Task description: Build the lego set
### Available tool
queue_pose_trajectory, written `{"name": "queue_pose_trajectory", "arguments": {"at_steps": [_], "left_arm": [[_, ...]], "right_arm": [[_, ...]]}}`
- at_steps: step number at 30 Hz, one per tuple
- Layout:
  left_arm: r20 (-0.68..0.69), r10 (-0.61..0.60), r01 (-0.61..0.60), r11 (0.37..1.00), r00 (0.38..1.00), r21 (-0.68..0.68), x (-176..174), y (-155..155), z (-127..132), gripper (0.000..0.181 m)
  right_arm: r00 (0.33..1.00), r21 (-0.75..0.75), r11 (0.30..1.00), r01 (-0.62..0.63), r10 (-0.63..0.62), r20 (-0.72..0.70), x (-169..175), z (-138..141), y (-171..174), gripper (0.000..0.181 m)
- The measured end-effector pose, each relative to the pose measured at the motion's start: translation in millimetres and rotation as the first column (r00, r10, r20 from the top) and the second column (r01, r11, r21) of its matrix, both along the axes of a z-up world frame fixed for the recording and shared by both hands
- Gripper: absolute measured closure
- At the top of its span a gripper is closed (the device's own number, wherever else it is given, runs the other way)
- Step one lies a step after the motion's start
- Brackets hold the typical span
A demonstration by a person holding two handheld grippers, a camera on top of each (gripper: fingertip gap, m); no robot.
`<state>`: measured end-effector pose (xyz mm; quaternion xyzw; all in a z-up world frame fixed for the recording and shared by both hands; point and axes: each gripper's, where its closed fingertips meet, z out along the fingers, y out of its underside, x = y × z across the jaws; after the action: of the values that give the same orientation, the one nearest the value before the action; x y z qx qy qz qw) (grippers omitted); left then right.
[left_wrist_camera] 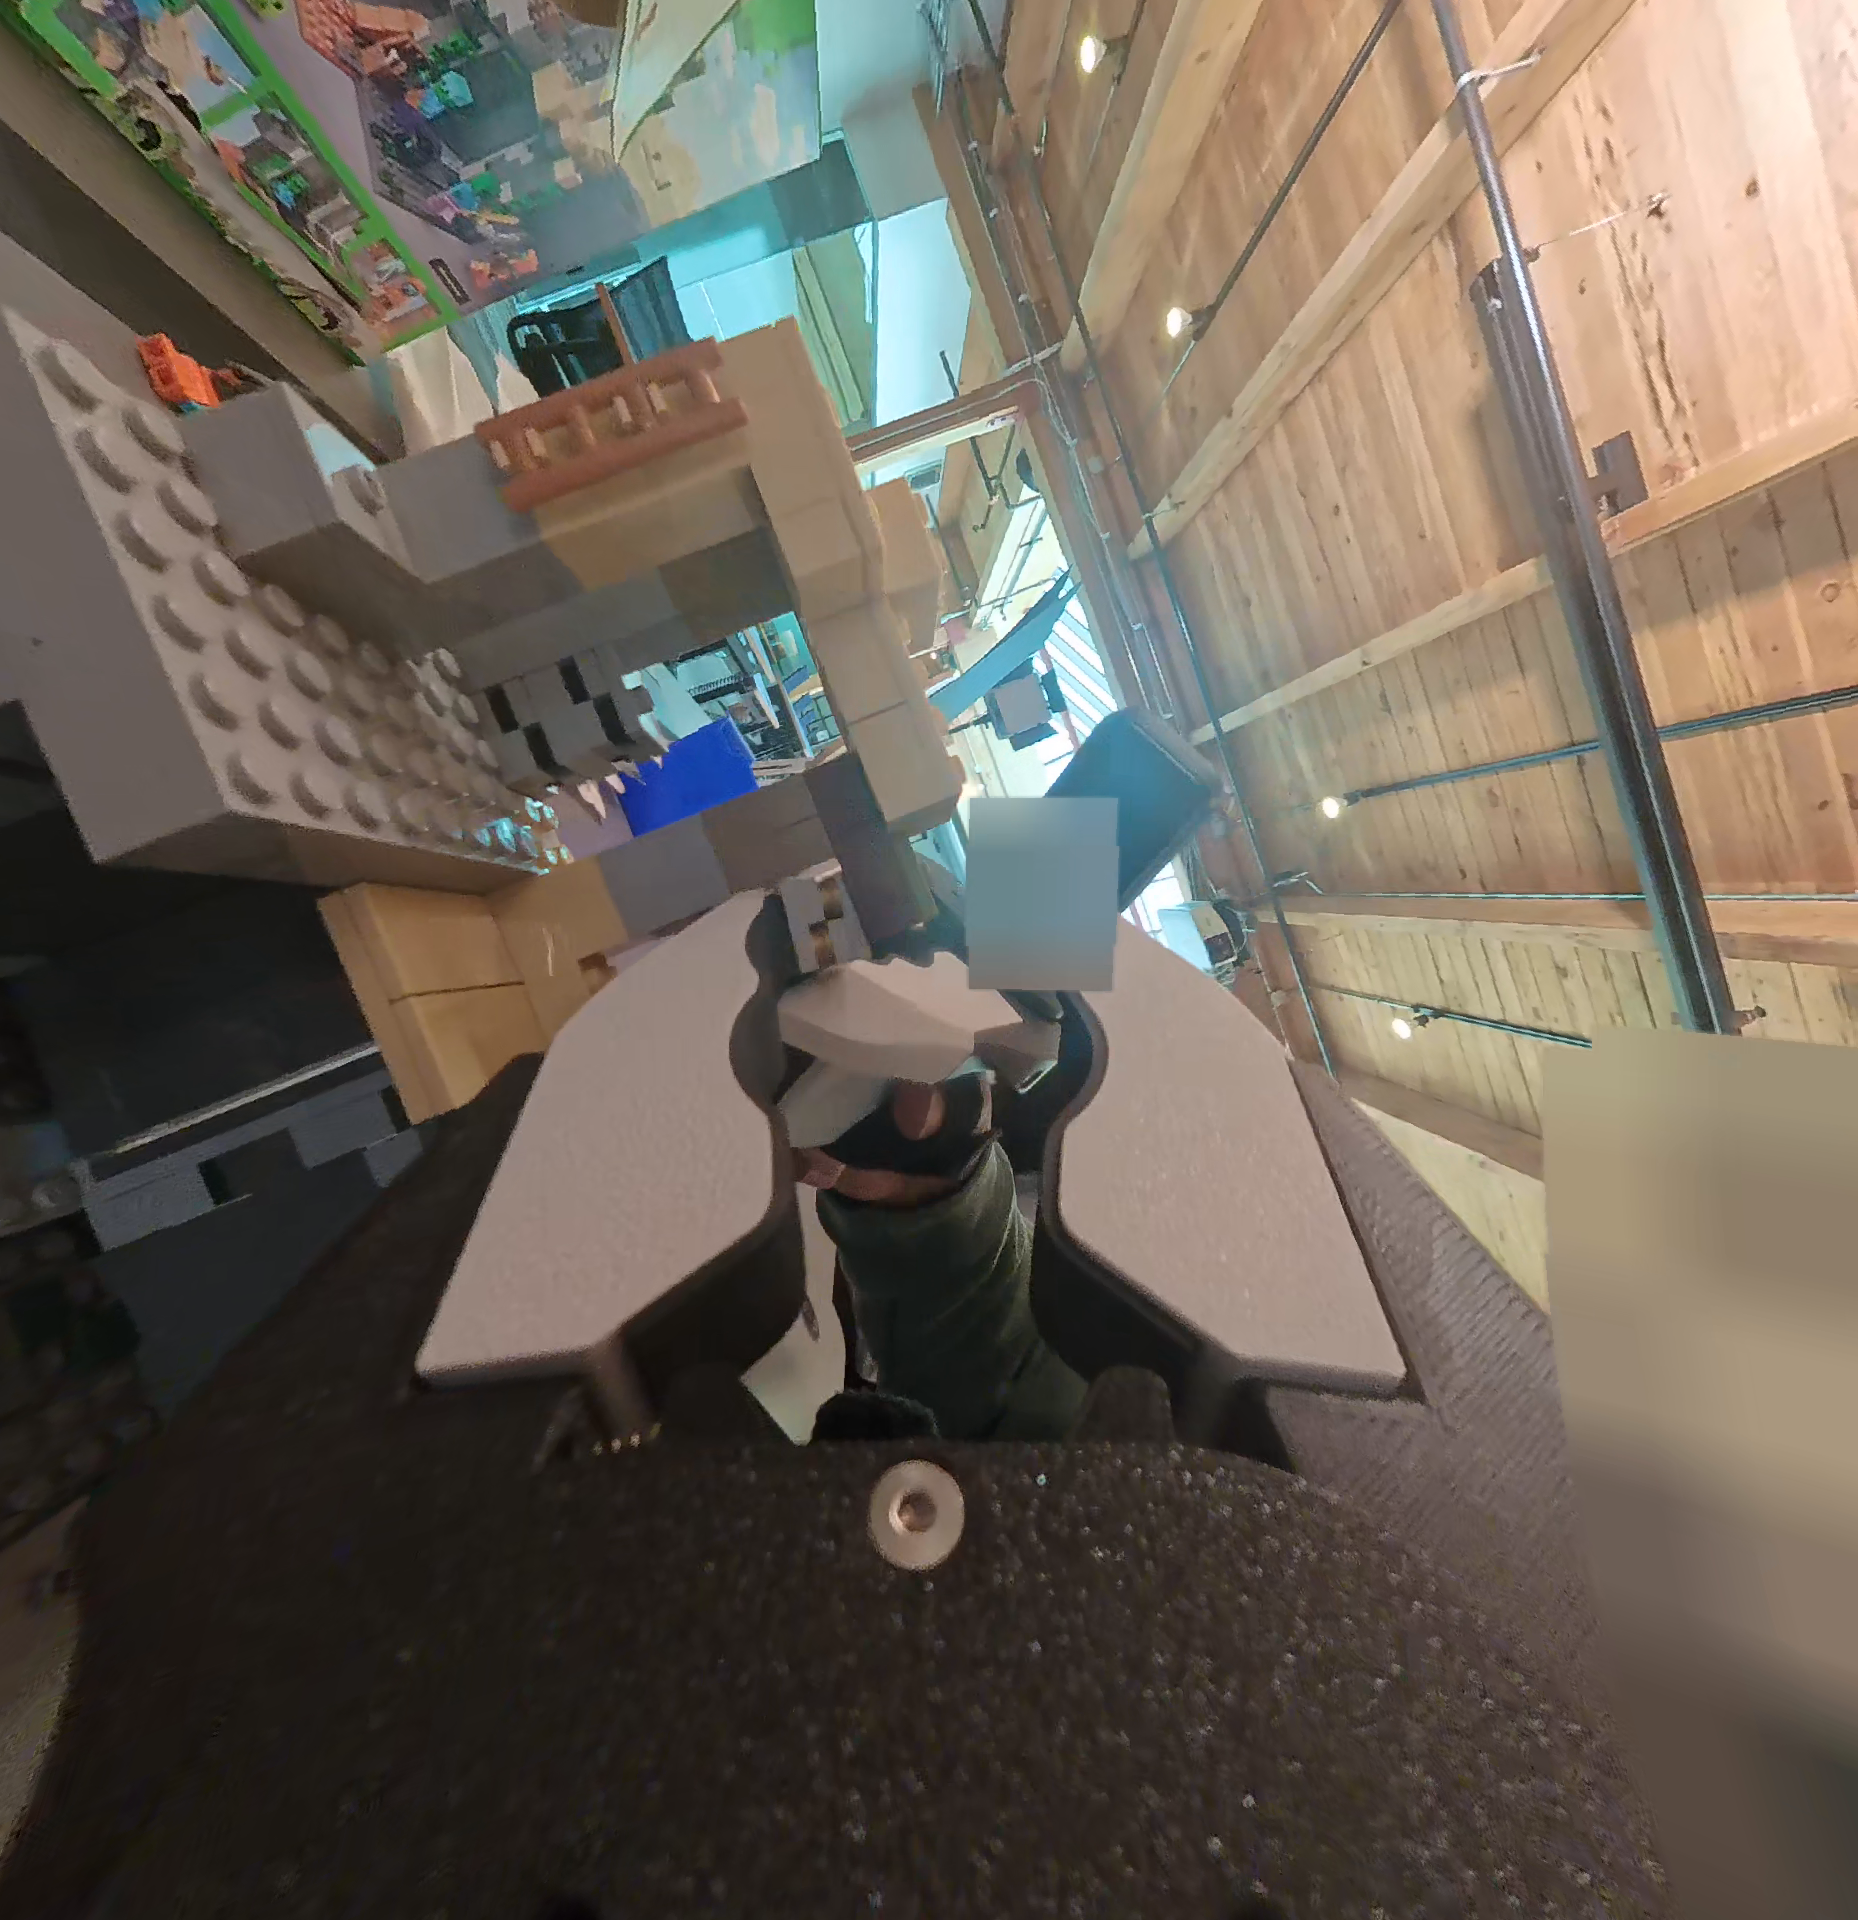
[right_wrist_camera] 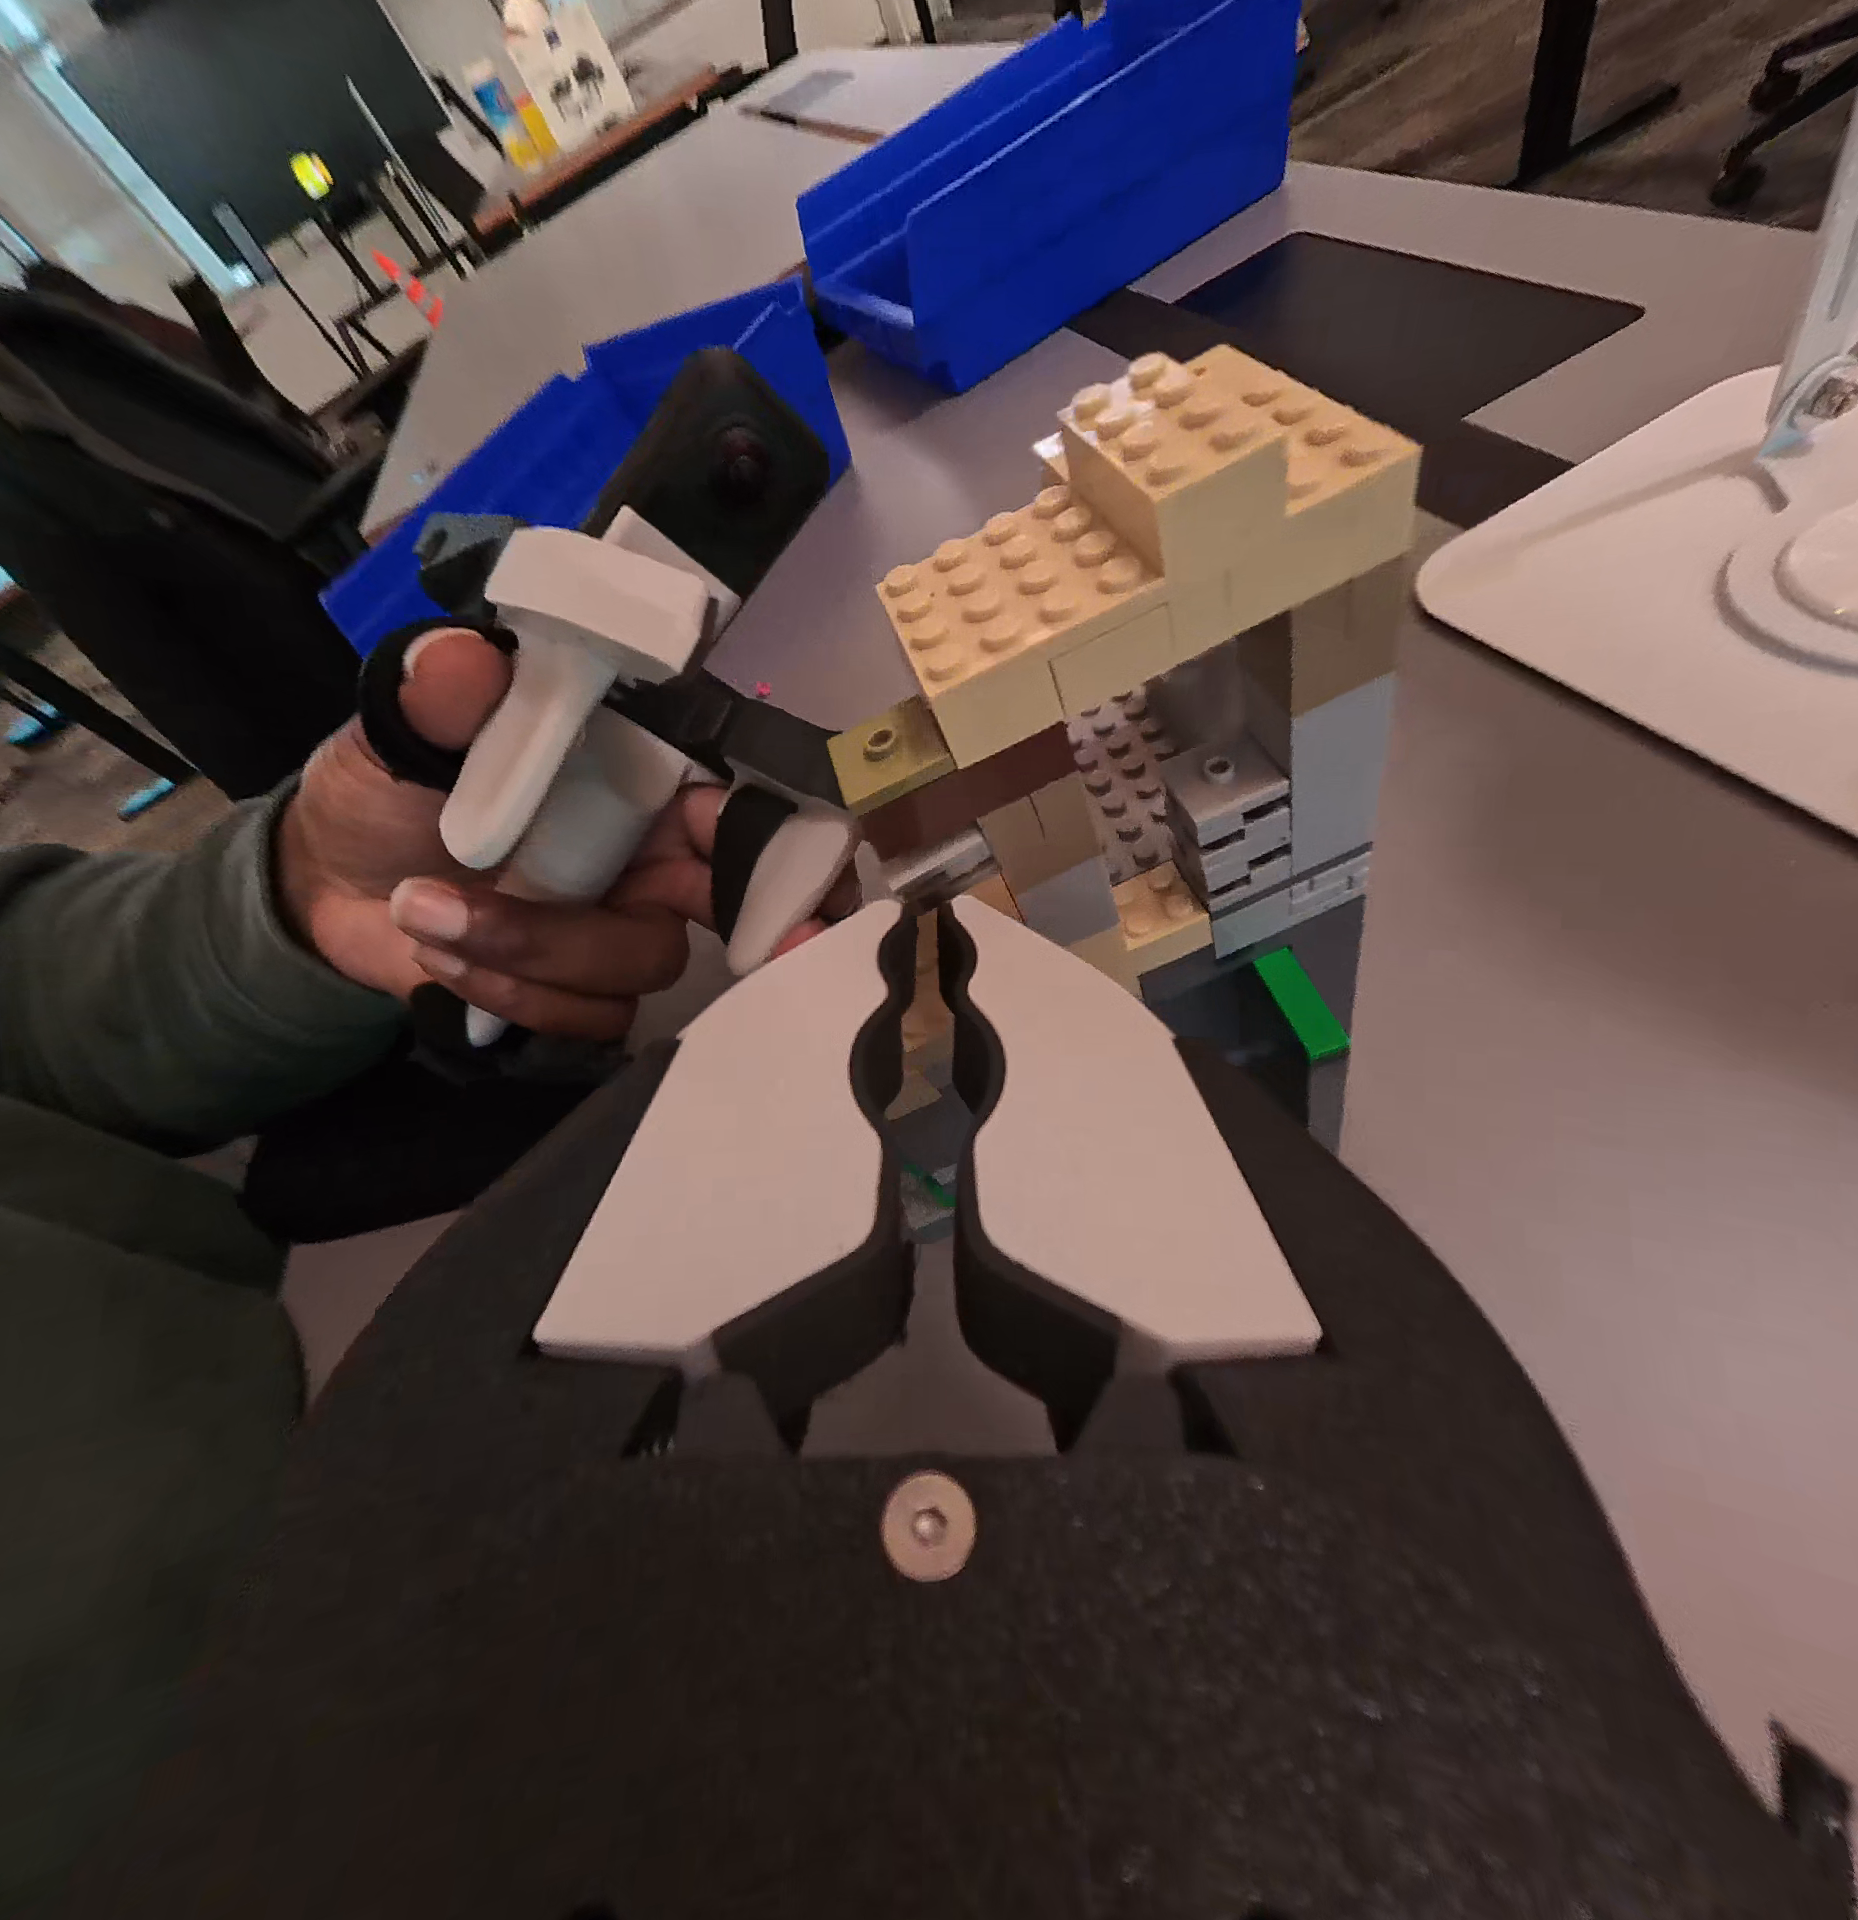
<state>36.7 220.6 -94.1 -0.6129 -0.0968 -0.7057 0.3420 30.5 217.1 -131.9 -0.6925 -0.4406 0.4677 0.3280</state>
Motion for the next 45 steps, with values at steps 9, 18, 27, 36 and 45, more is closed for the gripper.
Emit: {"name": "queue_pose_trajectory", "arguments": {"at_steps": [9, 18, 27, 36, 45], "left_arm": [[-0.023, -0.018, 0.018, 1.000, 1.000, 0.000, 4.1, -1.3, -3.1, 0.131], [-0.045, -0.029, 0.029, 1.000, 0.999, -0.009, 3.7, -1.3, -2.3, 0.129], [-0.093, -0.047, 0.047, 0.999, 0.995, -0.006, 6.5, -3.1, -5.4, 0.132], [-0.085, -0.061, 0.060, 0.998, 0.994, -0.020, 6.6, -1.3, -2.4, 0.129], [-0.068, -0.068, 0.067, 0.998, 0.995, -0.022, 6.4, -0.9, 1.1, 0.127]], "right_arm": [[0.998, -0.003, 1.000, 0.026, -0.026, -0.054, 3.5, 4.8, 1.7, 0.178], [0.991, -0.023, 0.998, 0.056, -0.059, -0.122, 0.7, 6.2, 1.9, 0.178], [0.970, -0.117, 0.988, 0.102, -0.125, -0.209, 0.7, 7.1, 2.0, 0.179], [0.962, -0.146, 0.983, 0.115, -0.147, -0.232, 0.1, 7.0, 1.9, 0.180], [0.973, -0.150, 0.985, 0.080, -0.110, -0.201, 5.5, 6.1, -2.4, 0.178]]}}
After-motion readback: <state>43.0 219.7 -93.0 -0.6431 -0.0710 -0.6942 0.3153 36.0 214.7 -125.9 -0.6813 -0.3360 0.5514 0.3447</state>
